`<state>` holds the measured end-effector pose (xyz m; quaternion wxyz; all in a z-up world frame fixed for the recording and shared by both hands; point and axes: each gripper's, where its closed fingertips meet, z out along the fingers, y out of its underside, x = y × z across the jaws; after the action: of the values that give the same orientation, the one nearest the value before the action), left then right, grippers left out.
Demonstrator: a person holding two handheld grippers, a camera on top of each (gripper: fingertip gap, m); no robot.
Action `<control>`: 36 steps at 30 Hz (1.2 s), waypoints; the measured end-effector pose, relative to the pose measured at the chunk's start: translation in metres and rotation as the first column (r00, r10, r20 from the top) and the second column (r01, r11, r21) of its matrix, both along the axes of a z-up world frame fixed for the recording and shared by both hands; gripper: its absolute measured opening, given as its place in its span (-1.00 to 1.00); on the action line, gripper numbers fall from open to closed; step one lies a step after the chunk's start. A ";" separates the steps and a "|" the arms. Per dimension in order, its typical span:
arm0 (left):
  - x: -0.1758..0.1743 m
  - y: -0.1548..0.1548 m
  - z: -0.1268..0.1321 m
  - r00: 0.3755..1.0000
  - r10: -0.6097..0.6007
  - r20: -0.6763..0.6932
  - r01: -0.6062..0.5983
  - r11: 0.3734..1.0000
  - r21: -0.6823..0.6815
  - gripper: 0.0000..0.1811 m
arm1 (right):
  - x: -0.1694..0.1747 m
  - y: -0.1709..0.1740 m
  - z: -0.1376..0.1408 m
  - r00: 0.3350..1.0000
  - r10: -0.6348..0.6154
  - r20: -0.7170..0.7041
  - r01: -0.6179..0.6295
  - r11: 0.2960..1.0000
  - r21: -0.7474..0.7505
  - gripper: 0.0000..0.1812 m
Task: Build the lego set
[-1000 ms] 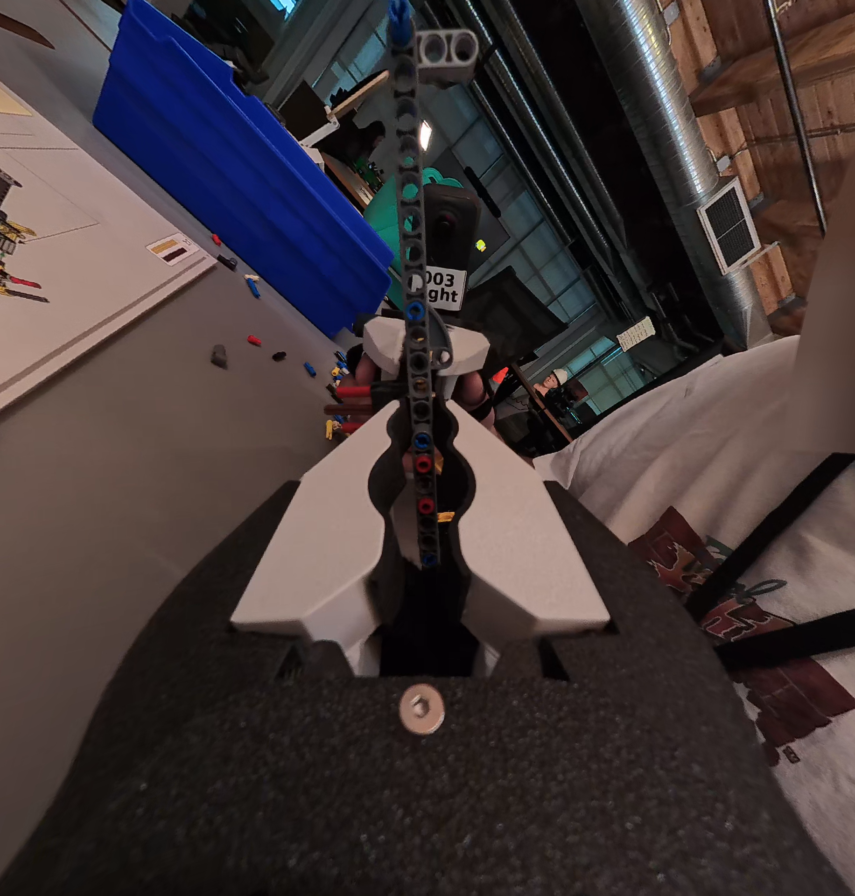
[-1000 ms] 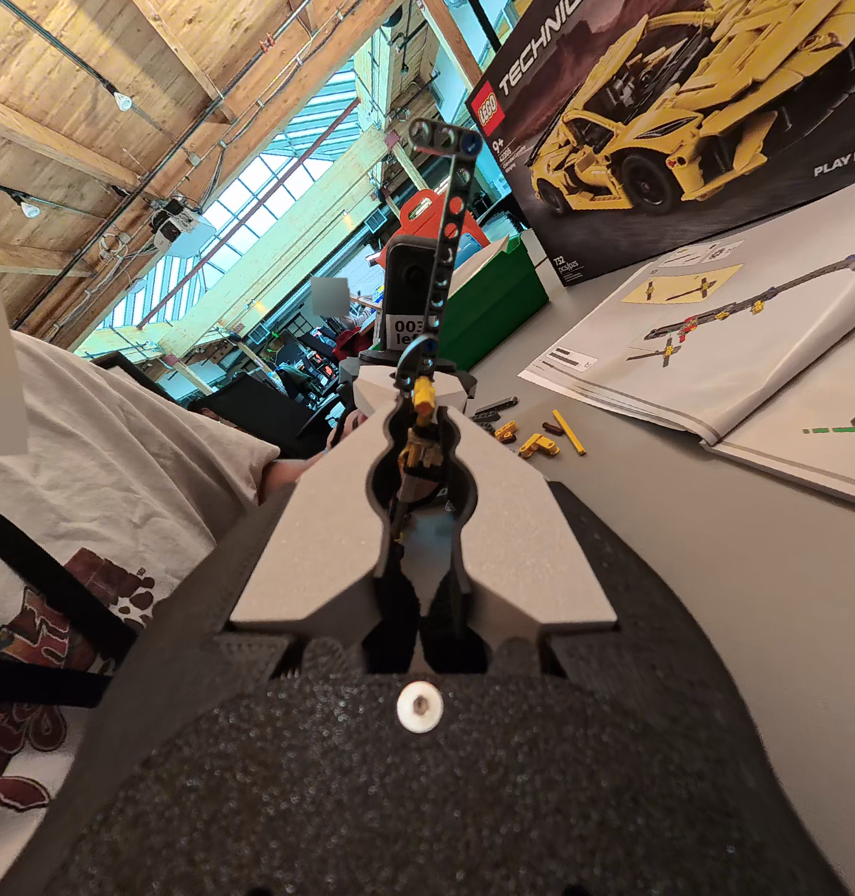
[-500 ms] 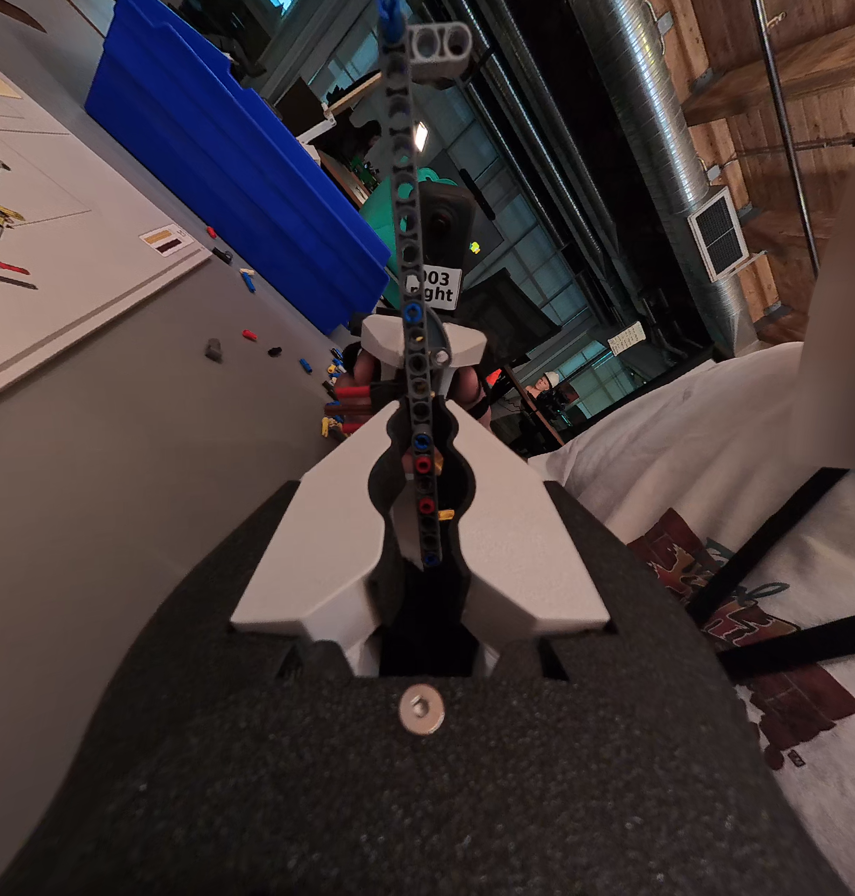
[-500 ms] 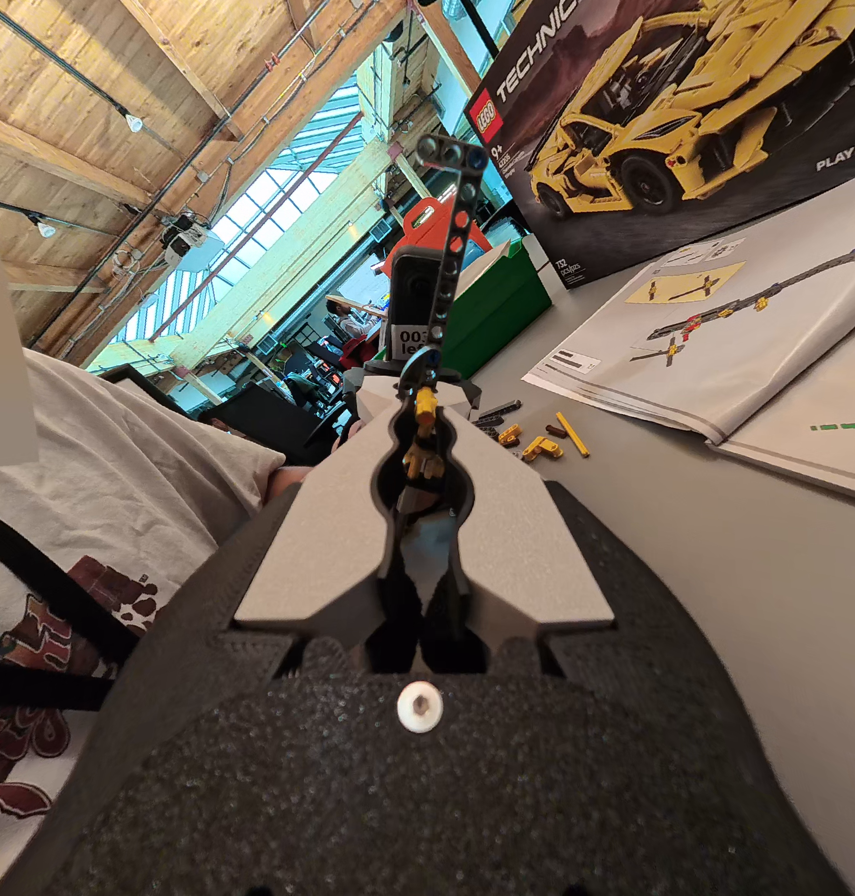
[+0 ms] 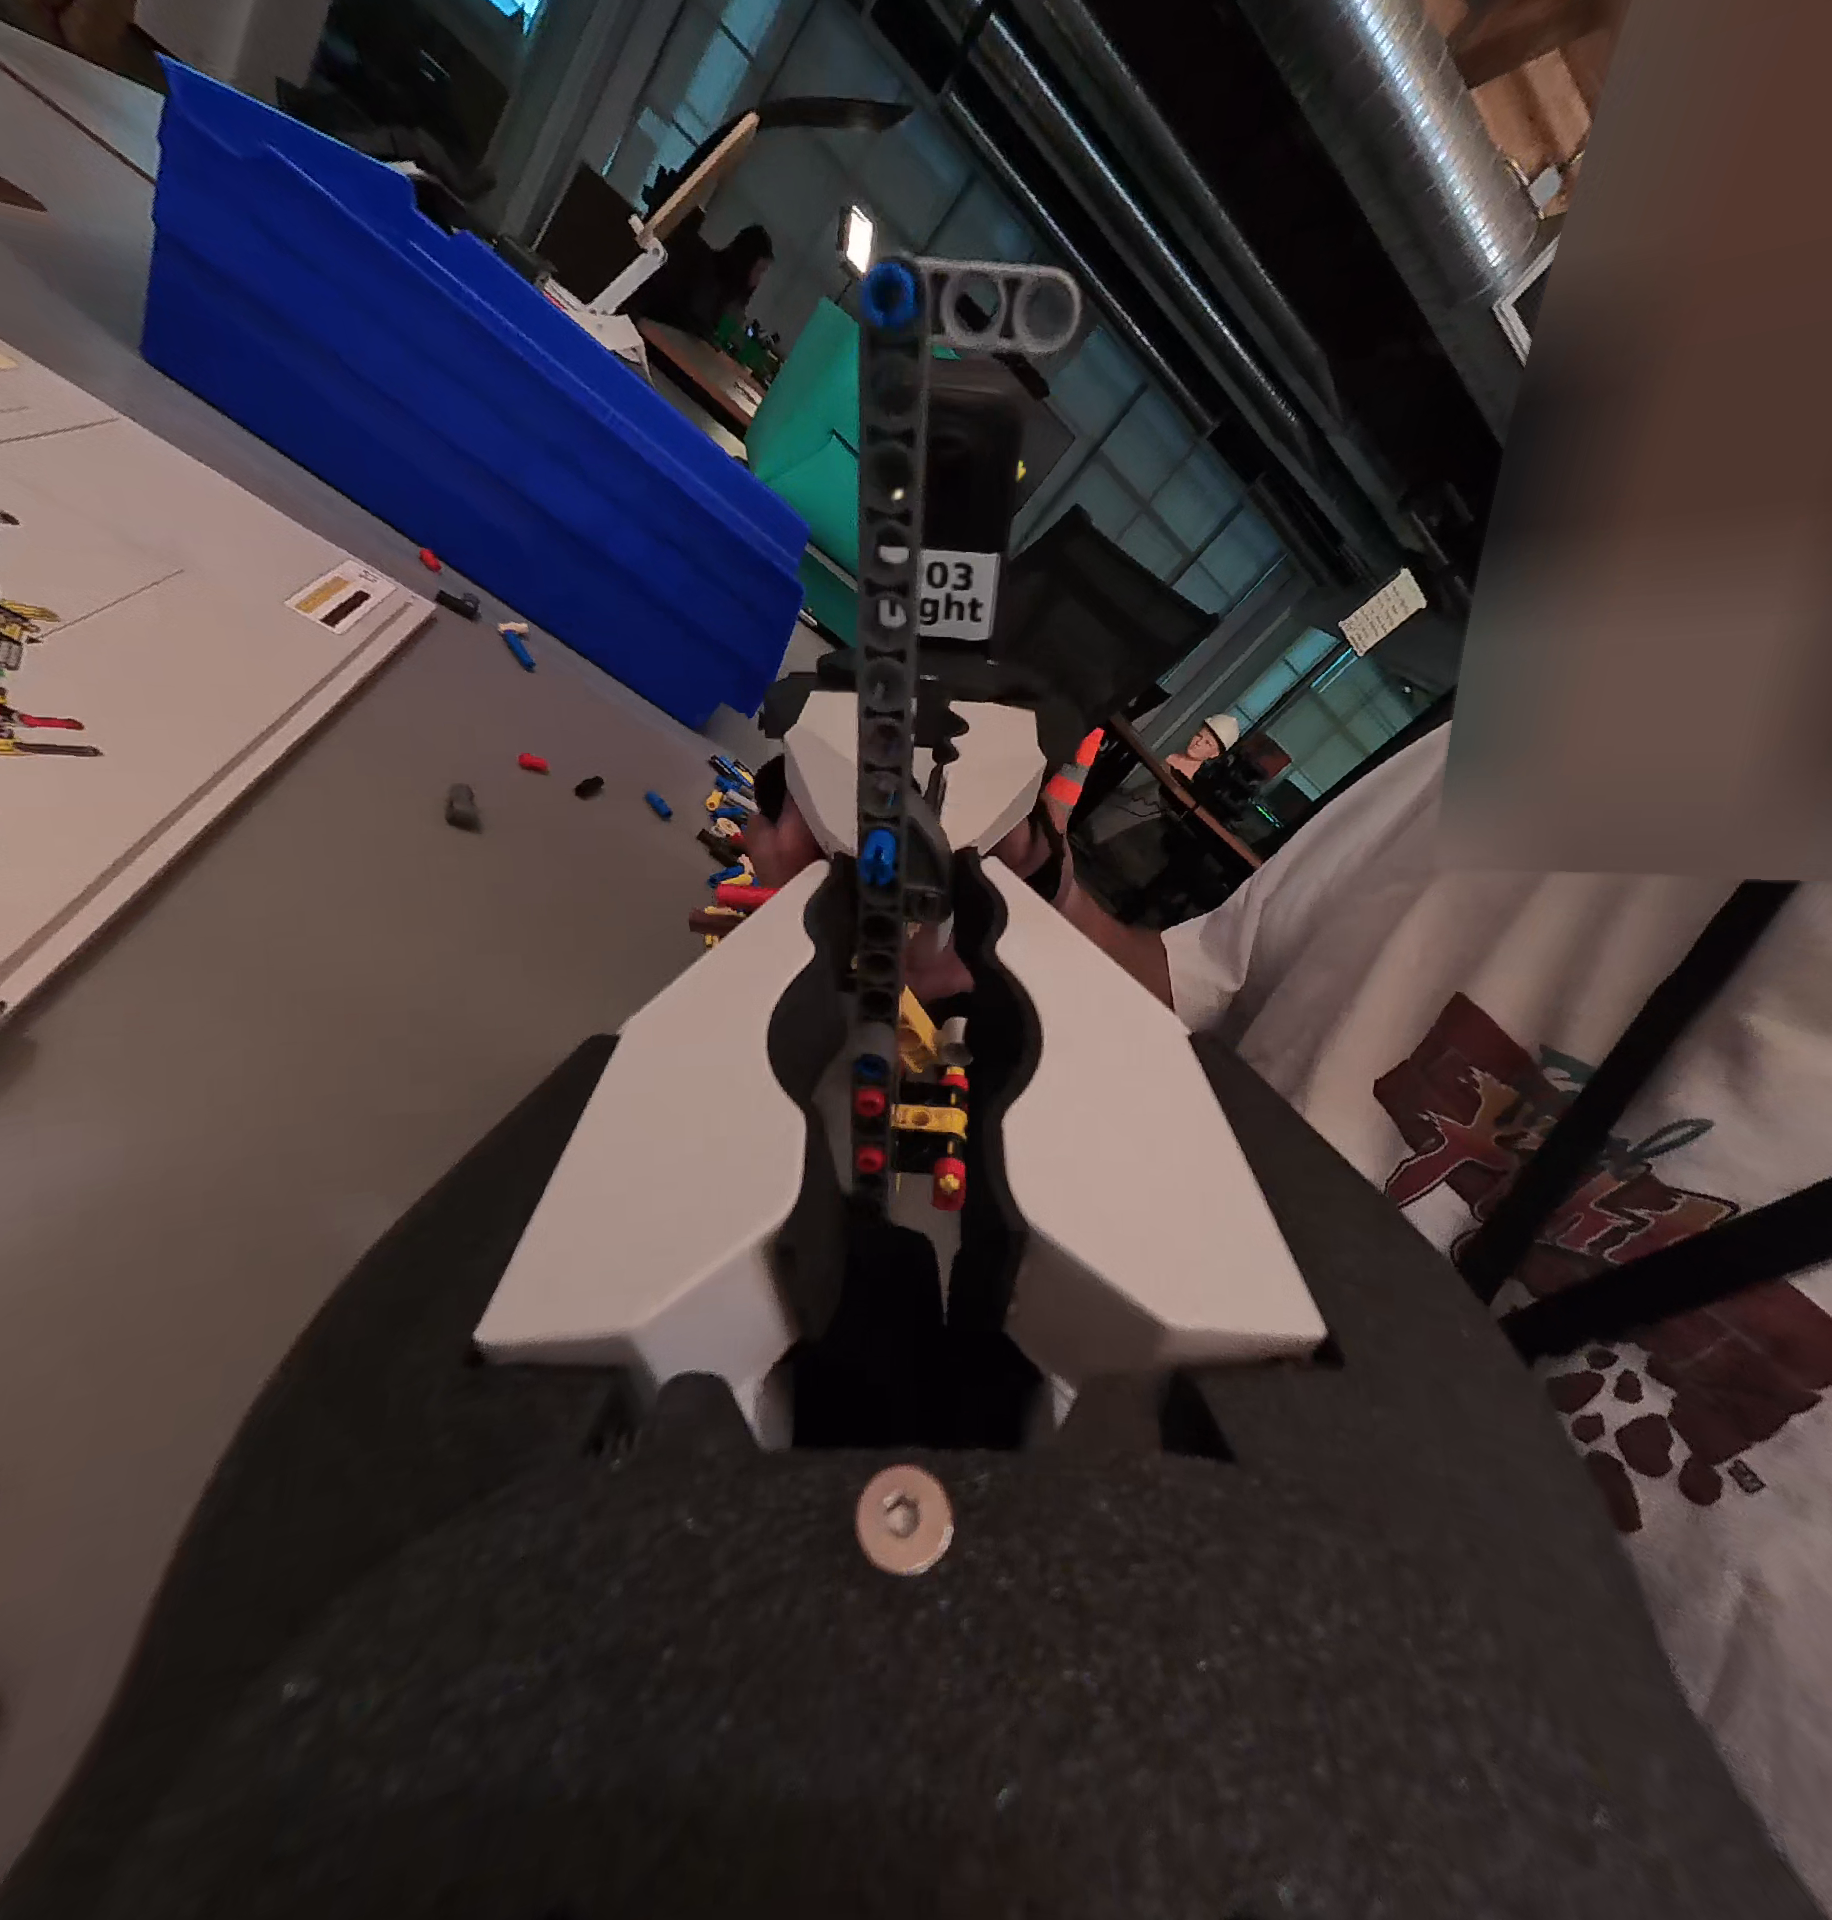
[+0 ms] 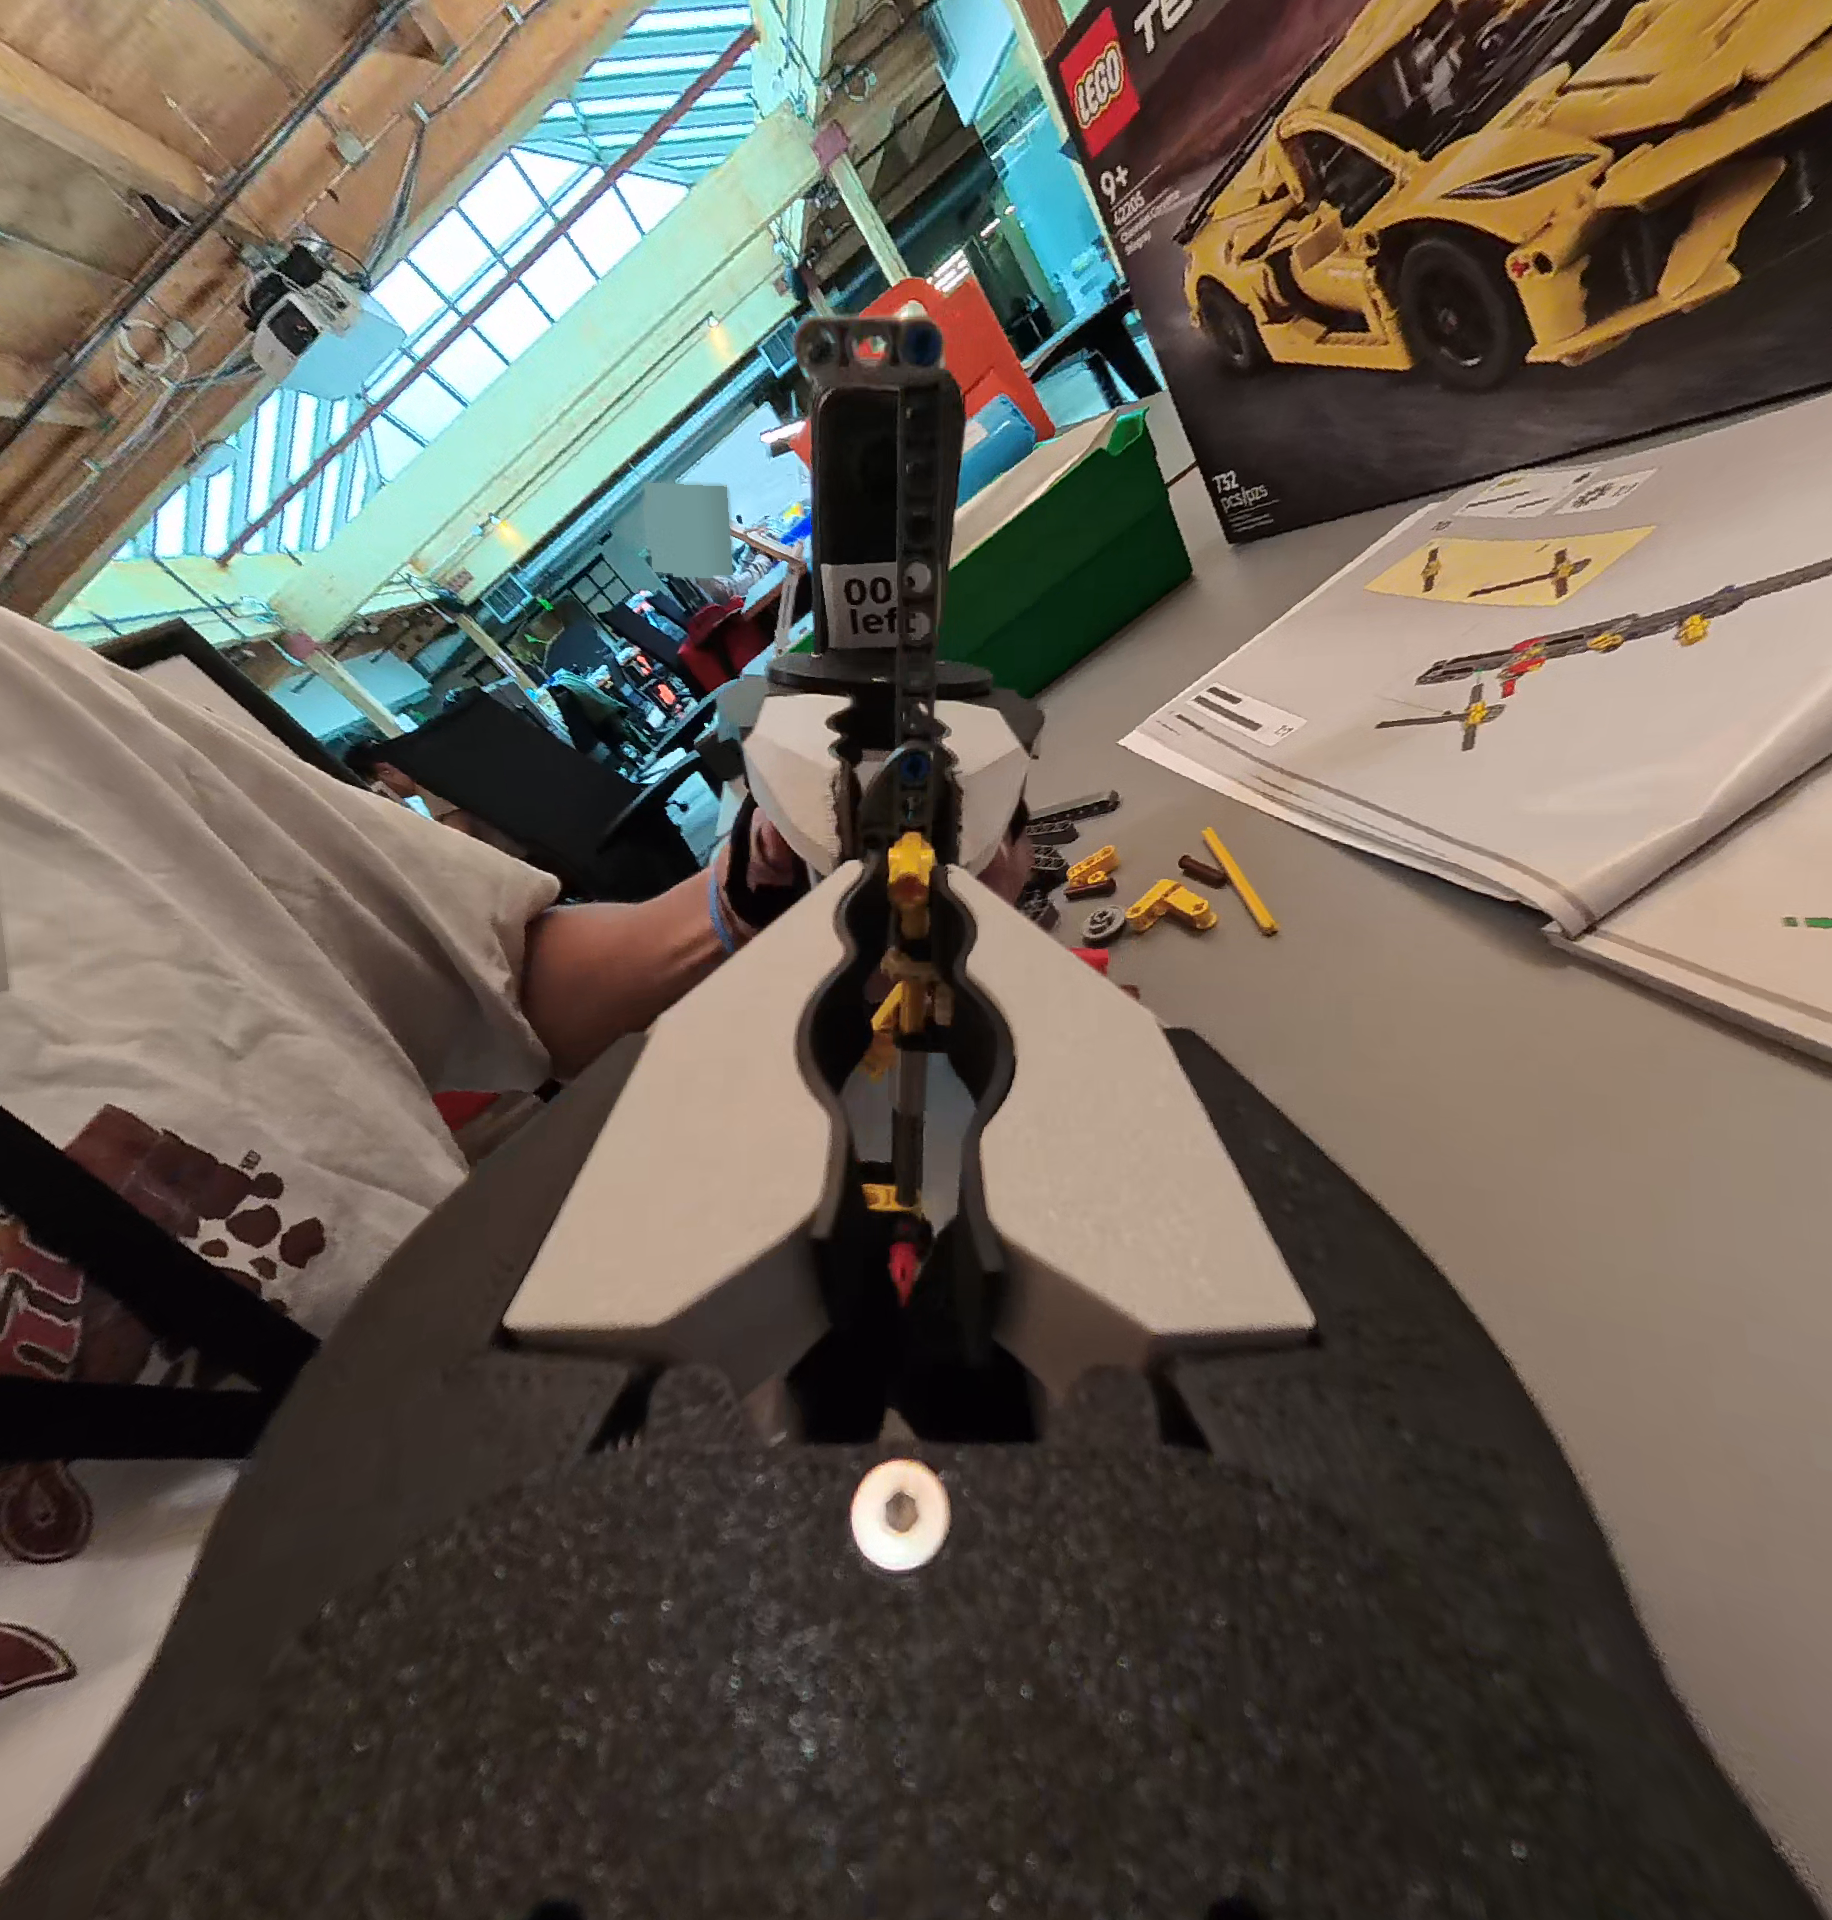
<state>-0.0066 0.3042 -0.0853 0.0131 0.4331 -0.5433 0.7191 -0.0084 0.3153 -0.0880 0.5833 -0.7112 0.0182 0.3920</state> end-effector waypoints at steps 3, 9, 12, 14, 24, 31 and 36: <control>0.000 -0.001 0.000 1.000 -0.005 0.011 0.005 1.000 0.017 -0.83 | 0.001 -0.001 0.002 0.998 0.013 -0.056 -0.014 1.000 -0.005 -0.93; -0.001 -0.003 -0.001 1.000 -0.002 0.024 0.001 0.999 0.038 -0.83 | 0.001 -0.002 0.000 0.999 0.005 -0.032 -0.005 1.000 0.004 -0.94; -0.004 -0.001 0.004 1.000 -0.015 0.014 0.016 0.999 -0.040 -0.84 | -0.002 -0.002 0.002 1.000 0.015 0.000 -0.015 1.000 0.018 -0.94; -0.004 -0.001 0.000 1.000 -0.023 0.000 0.023 0.998 -0.051 -0.85 | -0.002 -0.002 -0.002 1.000 0.021 -0.001 -0.021 1.000 -0.002 -0.94; -0.008 -0.004 -0.007 0.998 -0.062 -0.032 0.059 0.996 -0.065 -0.84 | -0.004 -0.006 -0.009 0.999 0.039 0.021 -0.038 0.999 -0.016 -0.94; -0.010 -0.005 -0.010 0.992 -0.102 -0.068 0.096 0.991 -0.099 -0.85 | -0.005 -0.008 -0.012 0.998 0.053 0.033 -0.052 0.998 -0.027 -0.94; -0.012 -0.006 -0.010 0.993 -0.103 -0.061 0.099 0.993 -0.066 -0.84 | -0.006 -0.009 -0.012 0.997 0.066 0.028 -0.065 0.997 -0.031 -0.94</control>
<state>-0.0182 0.2980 -0.0954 0.0806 0.4271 -0.5409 0.7201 -0.0146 0.3062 -0.1001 0.5597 -0.7255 -0.0078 0.4004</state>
